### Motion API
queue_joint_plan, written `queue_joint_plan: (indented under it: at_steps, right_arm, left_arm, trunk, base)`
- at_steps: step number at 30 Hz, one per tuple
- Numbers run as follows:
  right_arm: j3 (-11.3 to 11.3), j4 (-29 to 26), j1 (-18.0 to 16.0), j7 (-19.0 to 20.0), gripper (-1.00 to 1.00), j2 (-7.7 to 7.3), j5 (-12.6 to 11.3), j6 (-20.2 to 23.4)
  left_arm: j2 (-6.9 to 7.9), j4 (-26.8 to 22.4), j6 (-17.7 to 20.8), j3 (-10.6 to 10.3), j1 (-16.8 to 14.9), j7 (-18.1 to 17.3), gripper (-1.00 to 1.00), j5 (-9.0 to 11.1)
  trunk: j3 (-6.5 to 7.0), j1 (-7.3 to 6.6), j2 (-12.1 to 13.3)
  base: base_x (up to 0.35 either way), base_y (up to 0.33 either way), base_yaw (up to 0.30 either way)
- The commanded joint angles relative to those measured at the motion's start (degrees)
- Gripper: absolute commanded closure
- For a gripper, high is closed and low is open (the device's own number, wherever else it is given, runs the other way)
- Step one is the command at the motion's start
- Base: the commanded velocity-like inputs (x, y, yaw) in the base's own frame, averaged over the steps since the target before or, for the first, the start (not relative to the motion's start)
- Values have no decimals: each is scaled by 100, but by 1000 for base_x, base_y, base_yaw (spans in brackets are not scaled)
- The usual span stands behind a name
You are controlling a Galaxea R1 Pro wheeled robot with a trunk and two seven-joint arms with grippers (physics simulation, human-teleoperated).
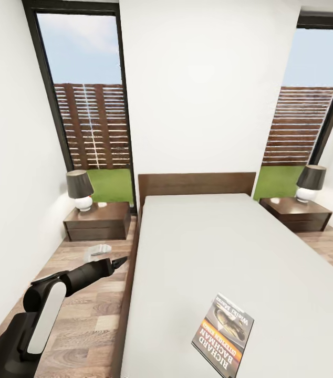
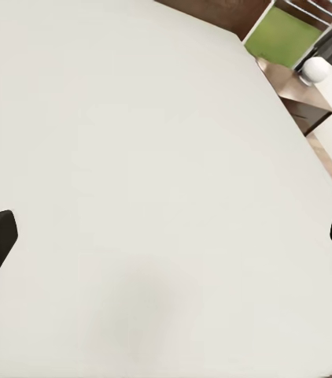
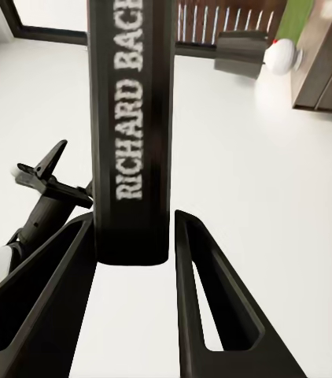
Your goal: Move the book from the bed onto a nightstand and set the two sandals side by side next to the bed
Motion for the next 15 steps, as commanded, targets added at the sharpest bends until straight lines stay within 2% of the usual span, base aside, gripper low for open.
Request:
queue_joint_plan:
  at_steps: [1, 8, 13, 15]
  right_arm:
    - [14, 0, -3, 18, 100, -3, -27, 60]
    - [11, 1, -3, 18, 100, -3, -30, 58]
    - [13, 4, -3, 18, 100, 1, -33, 50]
    - [11, 7, -3, 18, 100, 2, -33, 48]
  left_arm:
    - [-2, -1, 28, 7, -7, -40, -100, -26]
    - [-2, -1, 27, 6, -6, -42, -100, -26]
    - [-2, -1, 27, 6, -7, -38, -100, -26]
    - [-2, -1, 27, 4, -8, -36, -100, -26]
  trunk:
    - [-15, 4, -13]
    - [-29, 4, -13]
    - [-33, 4, -13]
    - [-33, 4, -13]
  base:
    - [0, 0, 251]
    - [0, 0, 246]
    - [-11, 0, 88]
    - [-159, 0, 31]
